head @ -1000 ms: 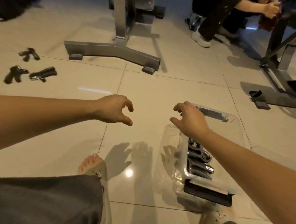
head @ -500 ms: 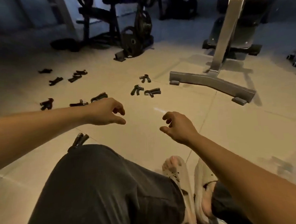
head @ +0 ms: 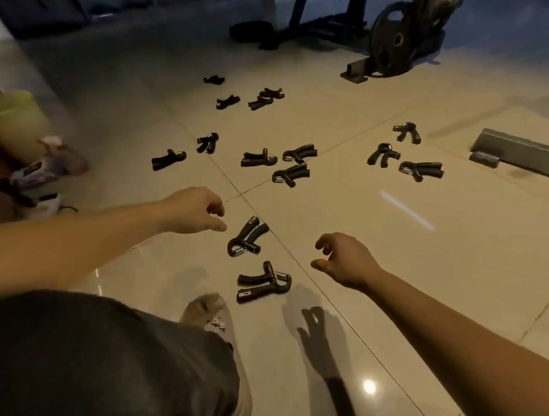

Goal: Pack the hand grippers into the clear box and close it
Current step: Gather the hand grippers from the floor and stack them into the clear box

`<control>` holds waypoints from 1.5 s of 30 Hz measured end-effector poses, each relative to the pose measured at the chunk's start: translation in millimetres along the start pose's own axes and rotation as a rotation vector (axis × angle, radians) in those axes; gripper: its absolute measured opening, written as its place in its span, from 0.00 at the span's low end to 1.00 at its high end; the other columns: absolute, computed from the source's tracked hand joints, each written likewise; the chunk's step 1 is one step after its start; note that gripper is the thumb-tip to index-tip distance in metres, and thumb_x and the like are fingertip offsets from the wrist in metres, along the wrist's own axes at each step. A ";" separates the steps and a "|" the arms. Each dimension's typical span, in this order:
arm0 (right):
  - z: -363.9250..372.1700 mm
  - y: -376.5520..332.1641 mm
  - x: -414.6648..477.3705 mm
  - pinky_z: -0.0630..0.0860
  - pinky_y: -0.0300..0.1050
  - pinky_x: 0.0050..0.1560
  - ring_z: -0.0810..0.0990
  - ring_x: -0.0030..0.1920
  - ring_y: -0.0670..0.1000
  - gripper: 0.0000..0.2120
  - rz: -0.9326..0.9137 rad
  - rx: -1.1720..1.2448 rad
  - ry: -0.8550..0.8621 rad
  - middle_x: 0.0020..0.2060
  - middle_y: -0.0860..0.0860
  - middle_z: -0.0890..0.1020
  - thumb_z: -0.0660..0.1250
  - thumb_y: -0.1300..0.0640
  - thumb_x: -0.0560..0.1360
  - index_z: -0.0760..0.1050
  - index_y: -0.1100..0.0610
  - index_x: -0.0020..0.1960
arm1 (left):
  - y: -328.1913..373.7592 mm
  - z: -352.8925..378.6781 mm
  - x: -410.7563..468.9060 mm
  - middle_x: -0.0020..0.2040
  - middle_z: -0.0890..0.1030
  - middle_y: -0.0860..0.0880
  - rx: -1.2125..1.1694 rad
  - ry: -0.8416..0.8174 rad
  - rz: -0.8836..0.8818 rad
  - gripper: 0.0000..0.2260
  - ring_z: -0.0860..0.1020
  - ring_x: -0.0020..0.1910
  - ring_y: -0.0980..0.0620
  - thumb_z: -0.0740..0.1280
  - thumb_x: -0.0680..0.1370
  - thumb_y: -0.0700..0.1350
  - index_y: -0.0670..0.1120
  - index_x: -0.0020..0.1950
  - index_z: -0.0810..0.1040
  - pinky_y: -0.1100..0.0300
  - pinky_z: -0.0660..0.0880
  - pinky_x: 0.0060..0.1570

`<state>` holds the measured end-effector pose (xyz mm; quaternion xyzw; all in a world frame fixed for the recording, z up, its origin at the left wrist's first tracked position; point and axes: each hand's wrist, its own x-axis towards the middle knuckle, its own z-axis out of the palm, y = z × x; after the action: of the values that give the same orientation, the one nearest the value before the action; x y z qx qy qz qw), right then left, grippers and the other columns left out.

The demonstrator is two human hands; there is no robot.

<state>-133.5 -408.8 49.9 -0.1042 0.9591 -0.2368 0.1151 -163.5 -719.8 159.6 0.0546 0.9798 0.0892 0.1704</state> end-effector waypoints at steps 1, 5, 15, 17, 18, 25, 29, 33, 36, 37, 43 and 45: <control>15.3 -5.4 14.9 0.73 0.45 0.47 0.78 0.51 0.51 0.22 -0.012 -0.011 -0.042 0.55 0.50 0.80 0.71 0.45 0.75 0.77 0.52 0.65 | -18.2 10.4 7.3 0.57 0.78 0.51 -0.026 -0.020 -0.023 0.19 0.76 0.55 0.52 0.73 0.76 0.55 0.49 0.63 0.79 0.59 0.73 0.51; 72.1 -29.8 63.8 0.76 0.48 0.53 0.78 0.55 0.53 0.27 -0.054 -0.045 -0.179 0.60 0.51 0.75 0.72 0.44 0.74 0.73 0.49 0.70 | -78.9 48.1 39.4 0.59 0.80 0.51 -0.121 -0.060 -0.070 0.22 0.78 0.56 0.53 0.75 0.74 0.56 0.49 0.65 0.79 0.57 0.77 0.55; 177.3 -23.3 106.3 0.69 0.54 0.68 0.69 0.68 0.58 0.35 -0.173 -0.266 -0.368 0.70 0.55 0.67 0.71 0.45 0.73 0.61 0.44 0.77 | -109.5 159.4 130.0 0.57 0.78 0.54 -0.391 0.014 -0.110 0.31 0.77 0.53 0.55 0.76 0.70 0.60 0.50 0.69 0.75 0.53 0.77 0.55; 187.2 -16.0 108.7 0.73 0.52 0.62 0.72 0.63 0.57 0.29 -0.222 -0.289 -0.307 0.65 0.54 0.71 0.69 0.46 0.73 0.66 0.45 0.73 | -107.2 175.9 147.5 0.58 0.78 0.52 -0.402 0.031 -0.116 0.32 0.77 0.53 0.53 0.76 0.71 0.61 0.50 0.70 0.74 0.52 0.77 0.55; 189.8 -13.0 110.3 0.75 0.52 0.58 0.74 0.60 0.57 0.27 -0.240 -0.289 -0.291 0.61 0.53 0.73 0.69 0.46 0.72 0.69 0.46 0.70 | -106.1 182.7 156.7 0.58 0.77 0.52 -0.399 0.036 -0.116 0.33 0.77 0.53 0.53 0.75 0.71 0.61 0.49 0.71 0.74 0.52 0.77 0.54; 174.7 27.0 126.1 0.76 0.46 0.44 0.76 0.47 0.53 0.26 -0.210 -0.272 -0.219 0.50 0.51 0.76 0.75 0.44 0.67 0.74 0.46 0.63 | -84.0 206.7 214.7 0.54 0.74 0.48 -0.363 0.079 -0.133 0.35 0.75 0.52 0.49 0.74 0.70 0.64 0.49 0.72 0.70 0.52 0.76 0.51; 166.7 42.1 127.8 0.75 0.45 0.41 0.76 0.45 0.52 0.30 -0.161 -0.288 -0.210 0.48 0.50 0.76 0.77 0.43 0.64 0.74 0.46 0.63 | -76.3 219.3 234.6 0.53 0.72 0.47 -0.305 0.098 -0.174 0.37 0.73 0.52 0.47 0.75 0.67 0.65 0.51 0.71 0.71 0.51 0.73 0.55; 168.4 43.4 125.6 0.75 0.45 0.40 0.76 0.45 0.53 0.28 -0.143 -0.282 -0.208 0.48 0.51 0.75 0.76 0.45 0.65 0.74 0.47 0.63 | -75.6 224.3 239.1 0.54 0.72 0.46 -0.359 0.104 -0.200 0.36 0.73 0.53 0.45 0.77 0.69 0.55 0.52 0.74 0.69 0.53 0.74 0.55; 159.5 46.9 119.4 0.77 0.46 0.42 0.76 0.49 0.53 0.27 -0.119 -0.261 -0.230 0.51 0.51 0.75 0.74 0.45 0.68 0.73 0.48 0.65 | -75.0 217.5 233.1 0.54 0.69 0.48 -0.436 0.079 -0.141 0.36 0.74 0.51 0.49 0.77 0.69 0.49 0.54 0.76 0.69 0.60 0.72 0.53; 153.4 48.4 118.0 0.77 0.46 0.43 0.75 0.50 0.54 0.28 -0.117 -0.267 -0.230 0.52 0.52 0.75 0.74 0.45 0.69 0.72 0.48 0.66 | -73.4 211.7 229.9 0.54 0.69 0.49 -0.458 0.076 -0.112 0.36 0.74 0.50 0.51 0.77 0.70 0.49 0.55 0.76 0.69 0.62 0.72 0.52; 70.1 42.1 110.2 0.77 0.46 0.47 0.73 0.55 0.54 0.25 -0.141 -0.307 -0.117 0.55 0.52 0.73 0.72 0.47 0.74 0.70 0.47 0.69 | -41.8 124.6 199.7 0.54 0.71 0.52 -0.530 0.109 0.049 0.37 0.74 0.53 0.53 0.79 0.69 0.52 0.55 0.76 0.70 0.59 0.72 0.56; 32.8 36.7 102.8 0.76 0.46 0.46 0.73 0.54 0.53 0.25 -0.169 -0.302 -0.064 0.55 0.51 0.73 0.73 0.48 0.74 0.71 0.47 0.68 | -23.0 87.6 181.2 0.56 0.75 0.52 -0.531 0.133 0.105 0.36 0.75 0.54 0.53 0.79 0.69 0.50 0.55 0.75 0.71 0.58 0.75 0.58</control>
<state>-227.8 -417.3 -13.6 -0.2083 0.9674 -0.0952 0.1084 -304.7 -703.7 15.3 0.0528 0.9270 0.3548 0.1092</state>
